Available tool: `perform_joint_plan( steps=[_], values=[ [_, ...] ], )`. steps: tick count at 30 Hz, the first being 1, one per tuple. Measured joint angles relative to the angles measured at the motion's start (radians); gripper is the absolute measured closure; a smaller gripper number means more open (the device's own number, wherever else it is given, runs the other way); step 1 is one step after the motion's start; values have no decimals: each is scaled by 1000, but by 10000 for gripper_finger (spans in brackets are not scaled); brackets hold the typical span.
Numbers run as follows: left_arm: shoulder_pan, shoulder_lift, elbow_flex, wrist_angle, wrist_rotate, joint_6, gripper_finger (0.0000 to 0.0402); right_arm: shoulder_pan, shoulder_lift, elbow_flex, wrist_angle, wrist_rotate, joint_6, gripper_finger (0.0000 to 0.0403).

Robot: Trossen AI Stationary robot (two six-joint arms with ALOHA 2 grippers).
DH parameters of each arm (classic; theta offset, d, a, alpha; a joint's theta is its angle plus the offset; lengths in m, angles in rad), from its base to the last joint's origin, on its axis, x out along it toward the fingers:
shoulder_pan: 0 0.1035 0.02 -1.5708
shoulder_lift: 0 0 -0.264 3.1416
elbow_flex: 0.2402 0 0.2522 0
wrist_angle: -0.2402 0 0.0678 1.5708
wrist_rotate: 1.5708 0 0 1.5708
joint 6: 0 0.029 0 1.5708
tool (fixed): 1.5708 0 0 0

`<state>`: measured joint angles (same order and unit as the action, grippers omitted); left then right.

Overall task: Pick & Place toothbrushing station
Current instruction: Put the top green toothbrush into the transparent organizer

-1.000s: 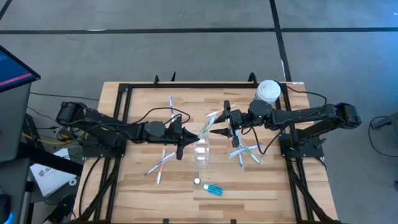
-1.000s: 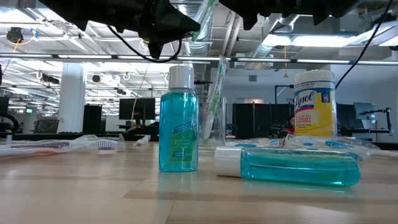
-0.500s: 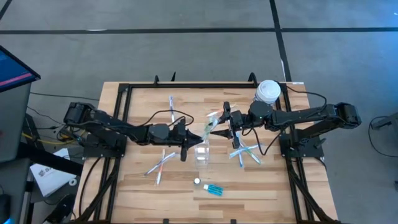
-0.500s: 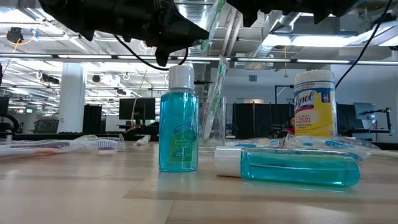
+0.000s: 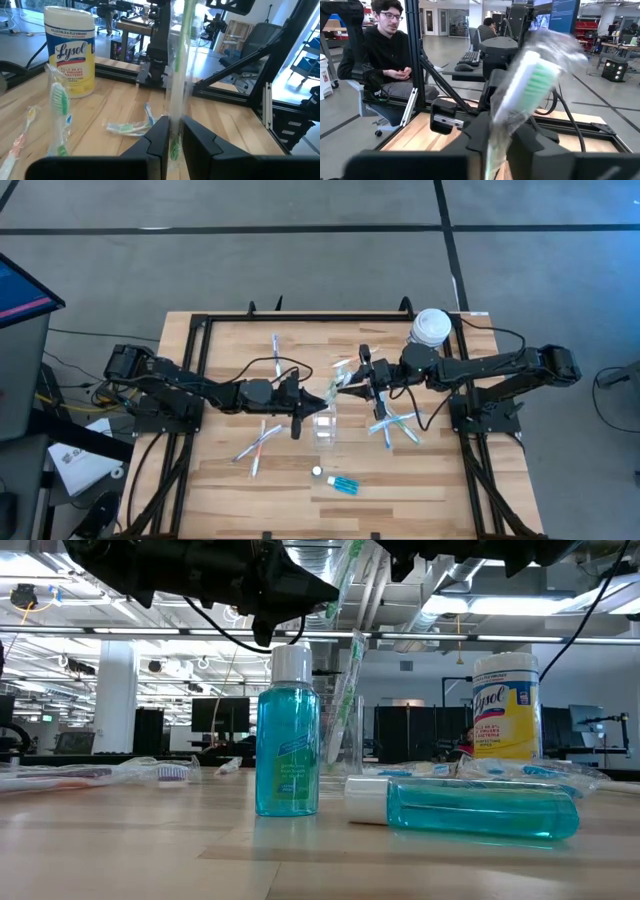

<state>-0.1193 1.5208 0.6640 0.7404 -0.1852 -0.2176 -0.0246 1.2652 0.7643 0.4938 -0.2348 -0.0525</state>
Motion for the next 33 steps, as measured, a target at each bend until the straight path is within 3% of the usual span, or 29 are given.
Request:
perform_joint_plan(
  steps=[3,9,14,19,33],
  values=[
    [0,0,0,1,-2,0,361,0,0,0,1,-3,-1,392],
    [0,0,0,1,0,0,361,0,0,0,1,-3,0,372],
    [0,0,0,1,0,0,361,0,0,0,1,-3,-1,393],
    [-4,0,0,1,-1,1,360,0,0,0,-3,-3,0,382],
    [-11,-108,0,-25,10,3,311,4,-1,0,-30,-2,8,388]
  ],
)
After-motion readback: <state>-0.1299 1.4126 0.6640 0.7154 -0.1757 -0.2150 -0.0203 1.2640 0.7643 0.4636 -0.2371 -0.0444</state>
